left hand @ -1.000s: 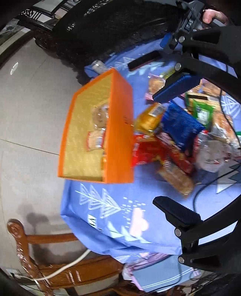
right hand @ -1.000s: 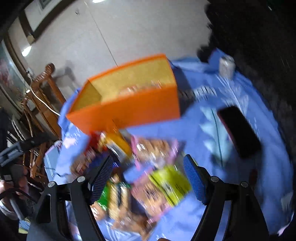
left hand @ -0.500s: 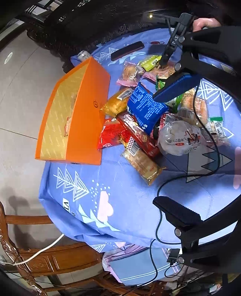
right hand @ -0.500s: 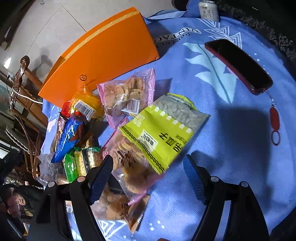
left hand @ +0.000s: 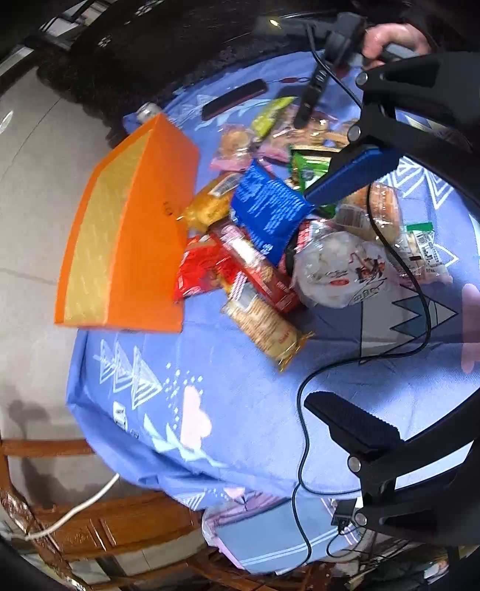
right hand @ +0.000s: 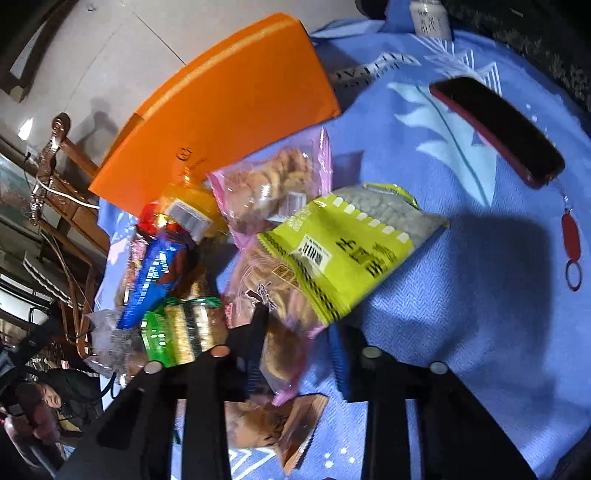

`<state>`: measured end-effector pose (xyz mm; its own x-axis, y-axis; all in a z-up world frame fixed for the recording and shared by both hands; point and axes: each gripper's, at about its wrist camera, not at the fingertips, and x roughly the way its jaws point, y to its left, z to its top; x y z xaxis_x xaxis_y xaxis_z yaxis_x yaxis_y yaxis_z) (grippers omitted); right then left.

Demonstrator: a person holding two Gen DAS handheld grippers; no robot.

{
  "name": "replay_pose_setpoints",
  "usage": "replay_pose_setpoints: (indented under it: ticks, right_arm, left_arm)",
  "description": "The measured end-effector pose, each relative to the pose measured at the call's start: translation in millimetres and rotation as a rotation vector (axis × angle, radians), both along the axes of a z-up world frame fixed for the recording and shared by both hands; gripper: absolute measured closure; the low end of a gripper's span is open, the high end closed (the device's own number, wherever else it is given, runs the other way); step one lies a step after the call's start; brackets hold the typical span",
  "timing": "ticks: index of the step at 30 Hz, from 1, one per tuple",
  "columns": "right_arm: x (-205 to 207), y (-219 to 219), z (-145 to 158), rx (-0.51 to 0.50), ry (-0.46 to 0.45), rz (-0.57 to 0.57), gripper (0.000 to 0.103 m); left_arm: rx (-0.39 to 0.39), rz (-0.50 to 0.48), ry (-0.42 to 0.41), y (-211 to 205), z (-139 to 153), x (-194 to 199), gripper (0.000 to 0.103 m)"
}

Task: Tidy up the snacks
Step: 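Grasp the pink cookie bag with the right tool while the left tool grasps the white cartoon-printed bag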

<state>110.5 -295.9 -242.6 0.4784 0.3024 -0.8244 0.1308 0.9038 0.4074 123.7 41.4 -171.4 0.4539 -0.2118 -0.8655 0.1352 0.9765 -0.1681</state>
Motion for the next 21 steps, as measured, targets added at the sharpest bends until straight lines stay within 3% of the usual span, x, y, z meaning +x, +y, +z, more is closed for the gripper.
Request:
replay_pose_setpoints:
  ticks: [7,10,15,21]
  right_arm:
    - [-19,11,41,-0.056,-0.099,0.055,0.085]
    - [-26,15,51,-0.082,-0.131,0.074,0.089]
    - [-24,15,49,-0.098,-0.134,0.076,0.092]
    - [-19,5,41,-0.027,-0.094,0.052,0.091]
  left_arm:
    - [0.058,-0.102,0.006,-19,-29,-8,0.004]
    - [0.042,-0.123,0.007,-23,-36,-8,0.007]
    - [0.021,-0.136,0.065,-28,-57,3,0.032]
    - [-0.04,-0.119,0.093,-25,-64,8,0.033]
